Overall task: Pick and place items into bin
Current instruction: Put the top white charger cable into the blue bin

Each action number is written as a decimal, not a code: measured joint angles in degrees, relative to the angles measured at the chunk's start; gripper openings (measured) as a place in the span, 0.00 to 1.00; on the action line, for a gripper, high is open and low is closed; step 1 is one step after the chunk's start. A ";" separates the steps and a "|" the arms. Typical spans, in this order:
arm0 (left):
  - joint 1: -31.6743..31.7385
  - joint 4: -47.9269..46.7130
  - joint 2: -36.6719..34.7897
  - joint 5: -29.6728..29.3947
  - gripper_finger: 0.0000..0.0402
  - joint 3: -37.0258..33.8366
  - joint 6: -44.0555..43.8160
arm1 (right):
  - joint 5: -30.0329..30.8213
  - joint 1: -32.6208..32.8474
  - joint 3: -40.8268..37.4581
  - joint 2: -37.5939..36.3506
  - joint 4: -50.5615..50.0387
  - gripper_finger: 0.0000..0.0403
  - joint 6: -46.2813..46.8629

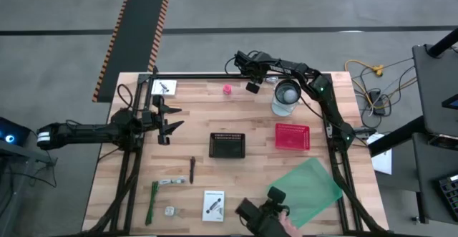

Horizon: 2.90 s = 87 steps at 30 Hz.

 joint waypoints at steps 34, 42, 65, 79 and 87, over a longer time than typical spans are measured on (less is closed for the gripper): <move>0.00 -0.02 0.00 0.00 0.48 0.00 -0.01 | -6.88 0.94 0.95 -0.87 -6.17 0.02 4.22; 0.00 -0.04 0.00 0.00 0.48 0.00 -0.01 | -15.56 1.03 5.11 -0.92 -6.97 0.02 4.58; 0.00 -0.15 0.00 0.00 0.48 0.00 -0.02 | -23.11 3.51 11.77 -6.58 -6.26 0.02 4.34; 0.00 -0.17 0.00 0.02 0.48 -0.01 -0.04 | -23.55 8.80 5.25 -13.49 3.23 0.02 3.25; 0.00 -0.17 0.00 0.01 0.48 -0.07 -0.04 | -26.27 9.84 -10.60 -22.71 17.55 0.02 4.34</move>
